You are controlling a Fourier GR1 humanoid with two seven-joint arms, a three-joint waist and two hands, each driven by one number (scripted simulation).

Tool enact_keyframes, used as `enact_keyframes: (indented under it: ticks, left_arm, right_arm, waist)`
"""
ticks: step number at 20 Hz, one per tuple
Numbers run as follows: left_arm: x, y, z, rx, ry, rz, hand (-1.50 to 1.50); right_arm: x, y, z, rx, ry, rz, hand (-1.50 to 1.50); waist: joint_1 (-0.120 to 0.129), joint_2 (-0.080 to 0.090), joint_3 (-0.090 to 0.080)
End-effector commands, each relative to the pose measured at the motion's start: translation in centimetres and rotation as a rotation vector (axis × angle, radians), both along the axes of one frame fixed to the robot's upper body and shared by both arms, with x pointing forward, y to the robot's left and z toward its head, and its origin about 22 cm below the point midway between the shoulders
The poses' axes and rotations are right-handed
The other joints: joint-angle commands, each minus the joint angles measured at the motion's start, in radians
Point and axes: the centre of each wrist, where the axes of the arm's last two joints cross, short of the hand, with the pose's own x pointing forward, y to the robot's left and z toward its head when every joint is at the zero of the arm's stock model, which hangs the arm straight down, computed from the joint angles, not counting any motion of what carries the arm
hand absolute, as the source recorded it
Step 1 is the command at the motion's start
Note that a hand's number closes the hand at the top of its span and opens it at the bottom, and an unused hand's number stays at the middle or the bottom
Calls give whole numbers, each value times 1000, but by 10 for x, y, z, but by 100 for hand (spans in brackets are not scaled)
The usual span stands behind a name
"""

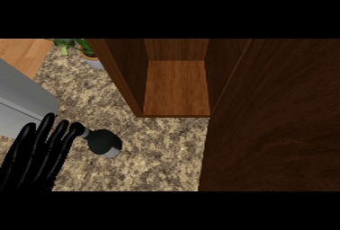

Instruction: Pick up the wine, place it into the cabinet and close the cabinet

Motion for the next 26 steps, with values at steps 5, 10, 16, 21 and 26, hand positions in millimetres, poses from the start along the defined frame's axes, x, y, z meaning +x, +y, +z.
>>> enact_keyframes:
  ticks: [5, 10, 16, 21, 26]
  left_arm:
    - [14, 47, -31, -15, 17, 88, -150]
    - [42, 65, -33, 9, 48, 132, -150]
    - [49, 76, -82, 45, 102, 138, -150]
    - [71, 87, -112, 63, 133, 137, -150]
    - [94, 90, -135, 66, 189, 115, -150]
  right_arm:
    - [-21, 7, 21, 29, -35, 21, -150]
    - [-15, -12, 18, 3, -35, 15, -150]
    - [-20, 0, 30, 5, -28, 34, -150]
    - [-6, -9, 18, 23, -30, 29, -150]
    - [-16, 5, 22, 32, -20, 37, -150]
  waist:
    - [3, 0, -1]
    - [-3, 1, 1]
    - [-1, 0, 0]
    - [-3, 2, 0]
    - [-5, 1, 0]
